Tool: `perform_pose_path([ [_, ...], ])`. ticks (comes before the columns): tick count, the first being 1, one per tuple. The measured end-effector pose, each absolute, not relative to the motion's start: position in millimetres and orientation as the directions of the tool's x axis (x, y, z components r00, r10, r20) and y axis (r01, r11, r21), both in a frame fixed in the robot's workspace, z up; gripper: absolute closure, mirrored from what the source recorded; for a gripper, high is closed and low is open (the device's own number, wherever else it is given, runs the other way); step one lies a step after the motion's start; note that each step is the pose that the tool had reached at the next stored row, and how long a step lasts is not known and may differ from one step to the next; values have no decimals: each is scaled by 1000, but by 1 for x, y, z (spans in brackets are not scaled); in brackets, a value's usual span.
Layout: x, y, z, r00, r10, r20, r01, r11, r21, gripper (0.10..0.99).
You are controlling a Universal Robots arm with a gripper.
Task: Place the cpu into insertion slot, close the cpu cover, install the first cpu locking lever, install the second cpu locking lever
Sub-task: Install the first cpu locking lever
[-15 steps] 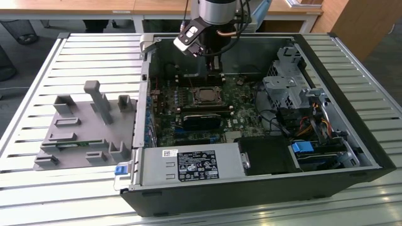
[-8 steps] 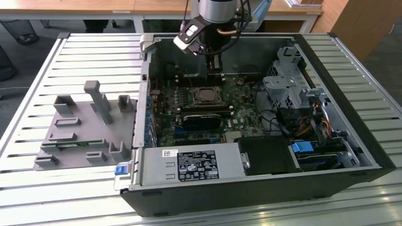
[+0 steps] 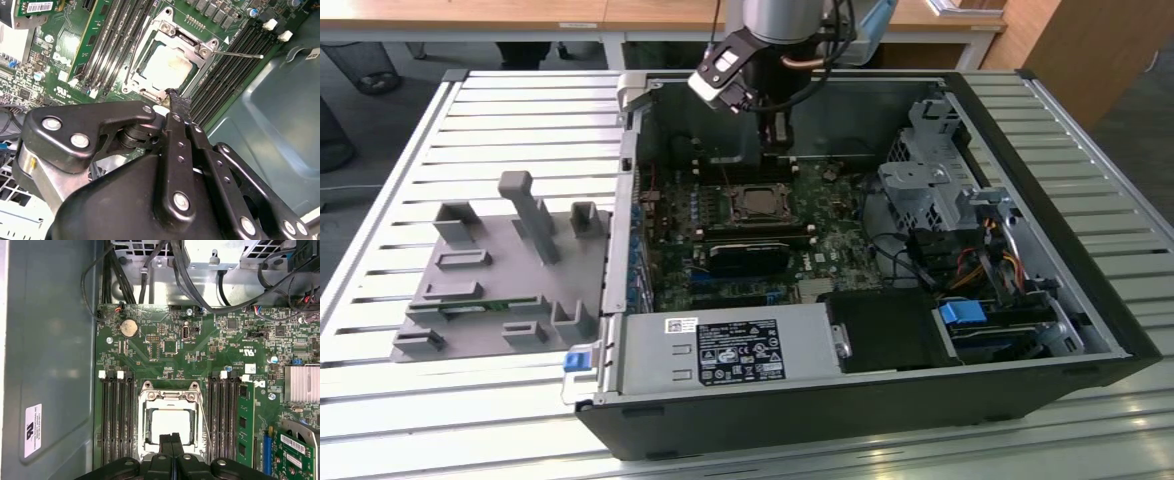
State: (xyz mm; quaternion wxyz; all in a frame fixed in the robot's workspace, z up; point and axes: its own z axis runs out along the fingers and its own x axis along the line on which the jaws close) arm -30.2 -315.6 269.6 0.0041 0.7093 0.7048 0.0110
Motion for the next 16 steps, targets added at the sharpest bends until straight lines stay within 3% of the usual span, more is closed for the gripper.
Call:
perform_pose_path([
  [16,-30,-316,282,-14,1000,10,1000,14,21,980],
])
